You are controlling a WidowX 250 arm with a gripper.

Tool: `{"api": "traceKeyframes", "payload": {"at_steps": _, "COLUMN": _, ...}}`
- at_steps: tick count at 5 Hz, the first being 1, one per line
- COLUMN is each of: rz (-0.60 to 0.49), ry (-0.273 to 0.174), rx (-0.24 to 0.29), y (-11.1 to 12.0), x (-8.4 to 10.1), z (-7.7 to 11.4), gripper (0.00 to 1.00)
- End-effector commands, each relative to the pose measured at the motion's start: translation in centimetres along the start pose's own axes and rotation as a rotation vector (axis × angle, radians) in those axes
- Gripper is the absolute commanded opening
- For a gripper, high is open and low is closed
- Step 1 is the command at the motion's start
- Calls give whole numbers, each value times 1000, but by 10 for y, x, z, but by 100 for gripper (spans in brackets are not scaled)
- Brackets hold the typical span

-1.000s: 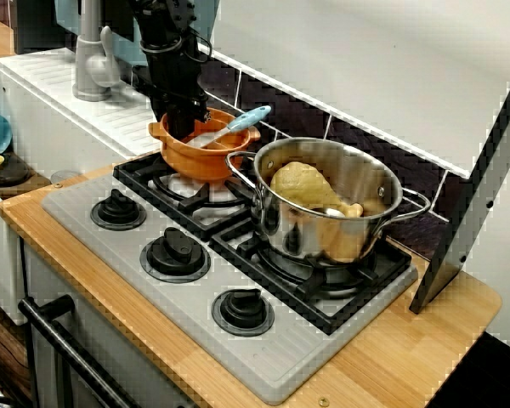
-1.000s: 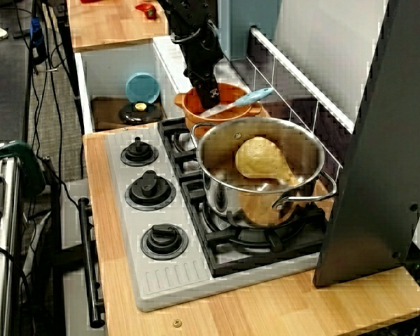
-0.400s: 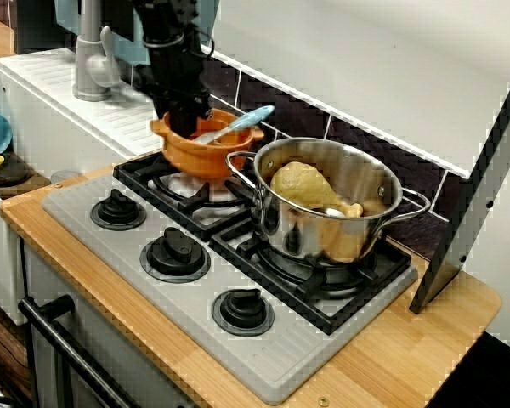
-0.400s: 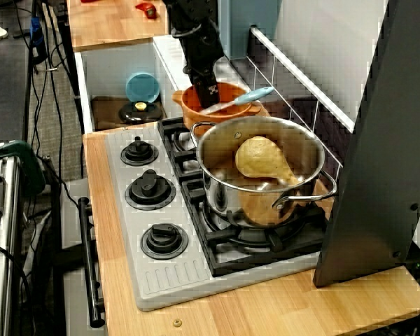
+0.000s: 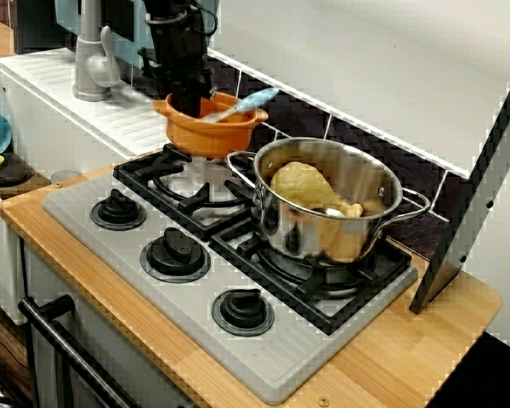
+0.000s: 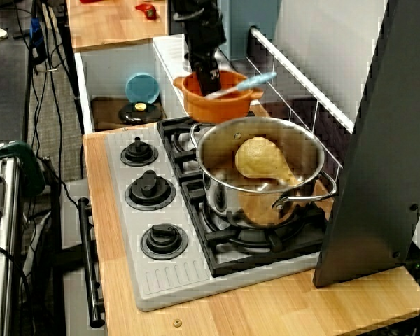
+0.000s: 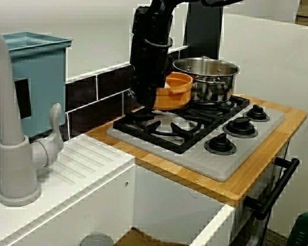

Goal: Lift pot from stove

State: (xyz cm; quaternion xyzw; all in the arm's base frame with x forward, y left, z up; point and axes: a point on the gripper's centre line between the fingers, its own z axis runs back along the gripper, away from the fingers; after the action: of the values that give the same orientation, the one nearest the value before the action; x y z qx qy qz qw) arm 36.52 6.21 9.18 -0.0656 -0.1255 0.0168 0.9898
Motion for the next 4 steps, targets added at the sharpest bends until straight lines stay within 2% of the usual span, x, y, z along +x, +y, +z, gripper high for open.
{"api": "traceKeyframes", "payload": {"at_steps": 1, "rz": -23, "ry": -63, "rx": -28, "y": -2, "x": 17, "z": 40, "gripper": 0}}
{"api": "traceKeyframes", "payload": {"at_steps": 4, "rz": -6, "ry": -83, "rx": -99, "y": -12, "x": 32, "z": 66, "gripper": 0}}
